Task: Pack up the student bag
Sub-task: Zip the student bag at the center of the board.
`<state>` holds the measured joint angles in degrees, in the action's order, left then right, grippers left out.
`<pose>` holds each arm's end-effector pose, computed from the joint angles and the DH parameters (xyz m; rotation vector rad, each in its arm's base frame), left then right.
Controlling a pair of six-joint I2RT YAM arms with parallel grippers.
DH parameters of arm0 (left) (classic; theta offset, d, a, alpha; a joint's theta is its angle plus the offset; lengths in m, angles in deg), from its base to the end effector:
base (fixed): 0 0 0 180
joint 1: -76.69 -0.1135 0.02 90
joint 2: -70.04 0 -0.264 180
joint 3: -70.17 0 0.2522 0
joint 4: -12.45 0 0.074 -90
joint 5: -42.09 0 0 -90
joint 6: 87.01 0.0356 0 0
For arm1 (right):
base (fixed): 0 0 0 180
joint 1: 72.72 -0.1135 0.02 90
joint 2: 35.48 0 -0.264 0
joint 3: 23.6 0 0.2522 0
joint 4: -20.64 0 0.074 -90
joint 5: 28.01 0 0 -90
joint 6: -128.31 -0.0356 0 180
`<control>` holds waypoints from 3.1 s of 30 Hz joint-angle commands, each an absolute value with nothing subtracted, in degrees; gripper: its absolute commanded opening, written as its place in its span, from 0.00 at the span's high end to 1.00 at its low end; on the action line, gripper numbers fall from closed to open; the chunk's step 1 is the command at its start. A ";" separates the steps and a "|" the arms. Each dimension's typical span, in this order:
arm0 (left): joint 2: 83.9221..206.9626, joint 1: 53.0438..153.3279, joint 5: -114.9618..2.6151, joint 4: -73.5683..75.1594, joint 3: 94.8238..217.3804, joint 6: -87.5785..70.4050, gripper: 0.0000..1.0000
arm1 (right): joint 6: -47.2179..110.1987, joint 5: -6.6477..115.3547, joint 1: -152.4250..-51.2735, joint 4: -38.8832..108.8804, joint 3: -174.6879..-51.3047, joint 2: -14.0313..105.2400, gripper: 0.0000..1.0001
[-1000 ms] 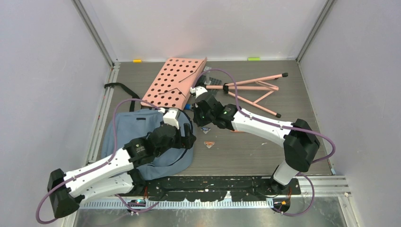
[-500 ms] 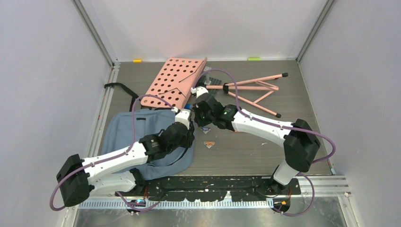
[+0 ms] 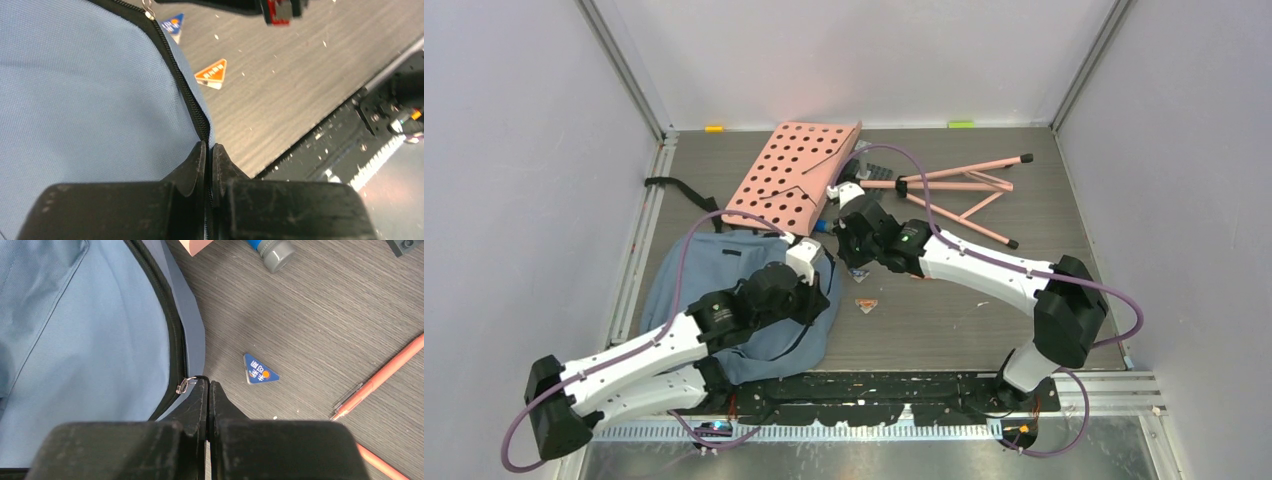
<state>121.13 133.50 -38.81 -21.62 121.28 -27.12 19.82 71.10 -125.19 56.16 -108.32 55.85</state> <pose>0.1125 -0.1616 0.2579 0.4251 2.2014 -0.6890 0.2223 0.2802 0.2752 -0.6036 2.2582 0.4503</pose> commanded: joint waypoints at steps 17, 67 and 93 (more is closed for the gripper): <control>116.83 133.77 -70.26 -42.35 127.07 -23.16 1.00 | 27.57 71.15 -119.94 58.68 -126.50 68.76 0.99; 122.37 133.18 -59.39 -38.99 128.90 -19.02 1.00 | 27.60 58.94 -119.92 51.54 -147.48 87.32 0.79; 121.44 120.84 -35.39 -32.23 137.81 -20.83 1.00 | 16.77 73.98 -117.44 57.48 -114.46 44.83 0.20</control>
